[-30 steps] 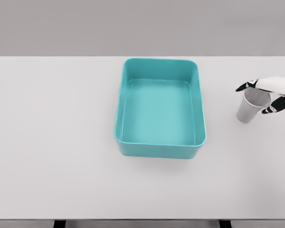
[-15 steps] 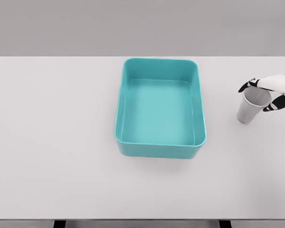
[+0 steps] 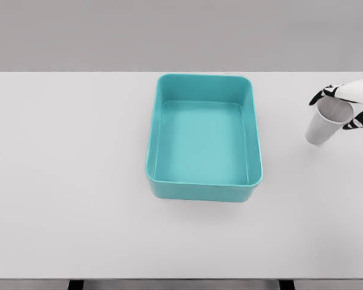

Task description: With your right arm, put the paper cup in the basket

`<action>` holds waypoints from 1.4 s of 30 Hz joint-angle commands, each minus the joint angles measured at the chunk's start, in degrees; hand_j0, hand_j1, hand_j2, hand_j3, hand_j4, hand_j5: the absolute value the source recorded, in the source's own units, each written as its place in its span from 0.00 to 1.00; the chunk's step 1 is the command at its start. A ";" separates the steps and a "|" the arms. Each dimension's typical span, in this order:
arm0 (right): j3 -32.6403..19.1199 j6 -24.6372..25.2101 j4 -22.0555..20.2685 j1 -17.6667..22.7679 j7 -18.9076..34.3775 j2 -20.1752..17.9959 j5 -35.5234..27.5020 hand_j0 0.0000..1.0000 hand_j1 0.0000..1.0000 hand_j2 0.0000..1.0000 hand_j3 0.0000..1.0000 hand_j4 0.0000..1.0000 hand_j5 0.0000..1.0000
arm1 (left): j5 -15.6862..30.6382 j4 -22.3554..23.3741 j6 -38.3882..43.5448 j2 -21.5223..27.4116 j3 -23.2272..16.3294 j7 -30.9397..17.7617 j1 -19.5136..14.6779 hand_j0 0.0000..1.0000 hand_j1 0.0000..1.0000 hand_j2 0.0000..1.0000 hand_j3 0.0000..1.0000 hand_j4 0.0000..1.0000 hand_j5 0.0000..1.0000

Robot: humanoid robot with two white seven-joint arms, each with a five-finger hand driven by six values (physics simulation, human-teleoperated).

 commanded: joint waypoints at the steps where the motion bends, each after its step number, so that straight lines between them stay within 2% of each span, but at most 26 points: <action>1: -0.03 0.08 -0.95 -0.09 -0.01 -0.40 -0.26 0.68 0.68 0.68 0.68 0.68 0.68 | 0.00 -0.03 0.00 0.00 0.00 -0.01 0.00 1.00 1.00 1.00 1.00 1.00 1.00; 26: -0.47 0.16 -7.01 -4.92 -0.01 -0.31 -0.96 0.68 0.68 0.68 0.68 0.68 0.68 | 0.00 0.06 0.00 0.00 0.00 -0.01 0.00 1.00 1.00 1.00 1.00 1.00 1.00; 31: -0.38 0.08 -7.63 -5.98 -0.01 1.71 -0.96 0.68 0.68 0.68 0.68 0.68 0.68 | 0.00 -0.03 0.00 0.00 0.00 -0.01 0.00 1.00 1.00 1.00 1.00 1.00 1.00; 42: -0.38 0.08 -9.39 -6.86 -0.01 3.65 -0.96 0.68 0.68 0.68 0.68 0.68 0.68 | 0.00 -0.03 0.00 0.00 0.00 -0.01 0.00 1.00 1.00 1.00 1.00 1.00 1.00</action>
